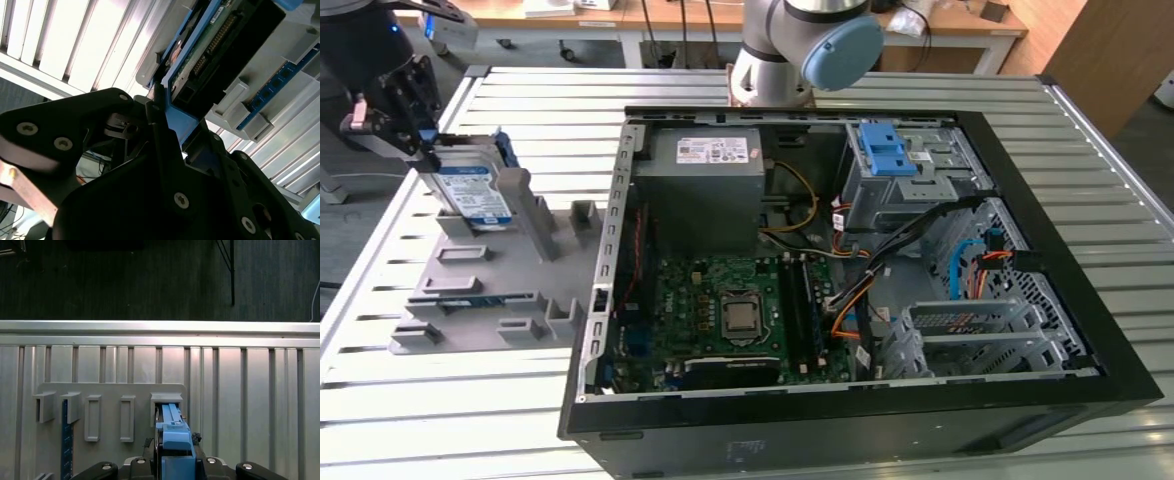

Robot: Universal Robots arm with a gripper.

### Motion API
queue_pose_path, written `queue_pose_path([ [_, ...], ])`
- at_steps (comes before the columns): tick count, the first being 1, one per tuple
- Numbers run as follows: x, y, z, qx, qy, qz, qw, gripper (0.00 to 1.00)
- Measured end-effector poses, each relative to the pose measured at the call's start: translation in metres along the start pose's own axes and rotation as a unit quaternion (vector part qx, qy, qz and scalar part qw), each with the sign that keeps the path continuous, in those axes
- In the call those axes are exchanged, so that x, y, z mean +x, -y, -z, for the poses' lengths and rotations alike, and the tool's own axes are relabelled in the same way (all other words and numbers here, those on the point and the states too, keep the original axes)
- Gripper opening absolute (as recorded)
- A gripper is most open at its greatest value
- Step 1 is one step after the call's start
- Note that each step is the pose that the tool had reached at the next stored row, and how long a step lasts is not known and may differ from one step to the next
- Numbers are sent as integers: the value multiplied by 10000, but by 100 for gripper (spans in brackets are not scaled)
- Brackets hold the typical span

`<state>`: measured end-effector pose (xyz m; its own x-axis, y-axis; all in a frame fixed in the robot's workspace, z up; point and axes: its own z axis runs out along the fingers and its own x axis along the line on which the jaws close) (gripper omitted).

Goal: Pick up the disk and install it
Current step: 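Pick up the disk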

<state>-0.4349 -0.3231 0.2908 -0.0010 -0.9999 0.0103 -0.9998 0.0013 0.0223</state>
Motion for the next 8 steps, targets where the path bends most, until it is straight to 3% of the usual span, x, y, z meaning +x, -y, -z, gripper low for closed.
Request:
queue_pose_path([
  [8,0,0,0,-1,0,-40,10000,36],
])
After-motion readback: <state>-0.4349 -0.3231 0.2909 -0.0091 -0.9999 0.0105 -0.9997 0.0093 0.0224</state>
